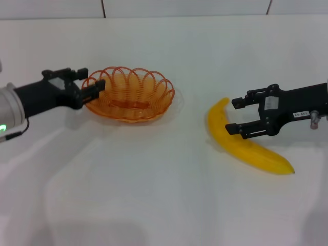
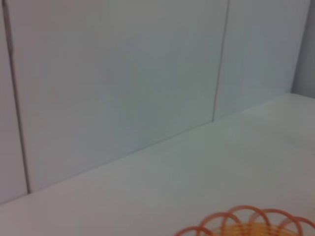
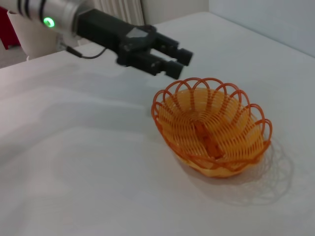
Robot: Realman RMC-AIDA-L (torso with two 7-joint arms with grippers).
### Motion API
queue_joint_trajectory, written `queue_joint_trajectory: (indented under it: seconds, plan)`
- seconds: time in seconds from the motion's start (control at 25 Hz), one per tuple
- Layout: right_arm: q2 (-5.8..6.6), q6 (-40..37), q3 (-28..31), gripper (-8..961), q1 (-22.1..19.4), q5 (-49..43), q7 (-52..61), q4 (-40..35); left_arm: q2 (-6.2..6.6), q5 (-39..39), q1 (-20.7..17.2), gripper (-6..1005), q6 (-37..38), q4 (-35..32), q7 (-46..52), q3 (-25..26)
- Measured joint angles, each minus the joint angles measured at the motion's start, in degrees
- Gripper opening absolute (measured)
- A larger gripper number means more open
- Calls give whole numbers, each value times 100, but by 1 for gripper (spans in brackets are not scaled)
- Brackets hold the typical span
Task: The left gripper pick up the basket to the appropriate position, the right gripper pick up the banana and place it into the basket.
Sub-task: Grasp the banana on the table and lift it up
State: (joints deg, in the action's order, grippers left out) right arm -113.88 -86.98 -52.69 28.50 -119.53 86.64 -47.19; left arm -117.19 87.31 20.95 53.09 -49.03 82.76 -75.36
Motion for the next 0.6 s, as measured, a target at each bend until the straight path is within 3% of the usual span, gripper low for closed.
queue_joint_trajectory:
  seconds: [0.32,0.6]
  plan:
    - [-43,16,28,756,-16,32,-11,-10,22,-84,-1150,538,10,-1176,-5,-607]
    - [-96,153,38,756,-25,62,-84,-23,46,-59,-1725,538,189,-1517,-29,-691]
